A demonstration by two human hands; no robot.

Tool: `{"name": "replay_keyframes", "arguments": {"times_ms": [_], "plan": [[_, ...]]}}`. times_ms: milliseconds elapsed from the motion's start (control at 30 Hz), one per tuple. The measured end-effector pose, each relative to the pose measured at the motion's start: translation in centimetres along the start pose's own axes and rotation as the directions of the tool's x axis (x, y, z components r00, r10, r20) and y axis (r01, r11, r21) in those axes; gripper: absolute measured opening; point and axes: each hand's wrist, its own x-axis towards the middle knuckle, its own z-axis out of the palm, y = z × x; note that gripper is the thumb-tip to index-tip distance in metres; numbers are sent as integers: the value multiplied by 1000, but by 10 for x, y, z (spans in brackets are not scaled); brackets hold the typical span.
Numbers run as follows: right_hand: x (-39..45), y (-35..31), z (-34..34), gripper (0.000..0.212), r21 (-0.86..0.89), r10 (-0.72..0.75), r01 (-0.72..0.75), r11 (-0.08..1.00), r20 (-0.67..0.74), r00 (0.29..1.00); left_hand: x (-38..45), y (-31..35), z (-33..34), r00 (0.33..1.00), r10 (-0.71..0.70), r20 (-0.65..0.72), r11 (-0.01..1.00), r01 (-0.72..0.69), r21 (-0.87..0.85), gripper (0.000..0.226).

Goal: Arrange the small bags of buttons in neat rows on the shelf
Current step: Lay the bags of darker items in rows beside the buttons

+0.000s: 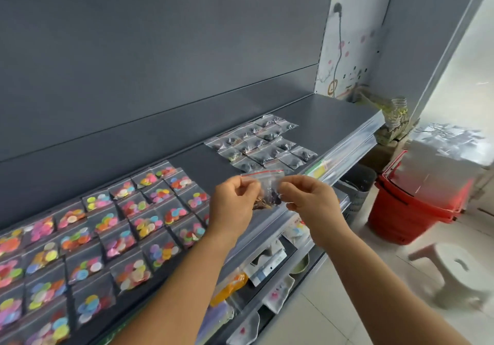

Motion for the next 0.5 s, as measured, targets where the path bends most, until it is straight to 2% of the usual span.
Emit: {"name": "replay_keyframes", "arguments": {"times_ms": [200, 333, 500], "plan": [[70, 1, -30, 9, -51, -5, 3, 999, -46, 999, 64, 3, 57, 999, 16, 50, 999, -14, -48, 18], [123, -3, -40, 13, -106, -4, 2, 994, -21, 1000, 109, 3, 82, 998, 55, 3, 998, -55, 1, 14], [186, -6, -50, 14, -117, -5, 2, 993, -29, 1000, 160, 6, 107, 999, 33, 1, 998, -33, 60, 9]]}}
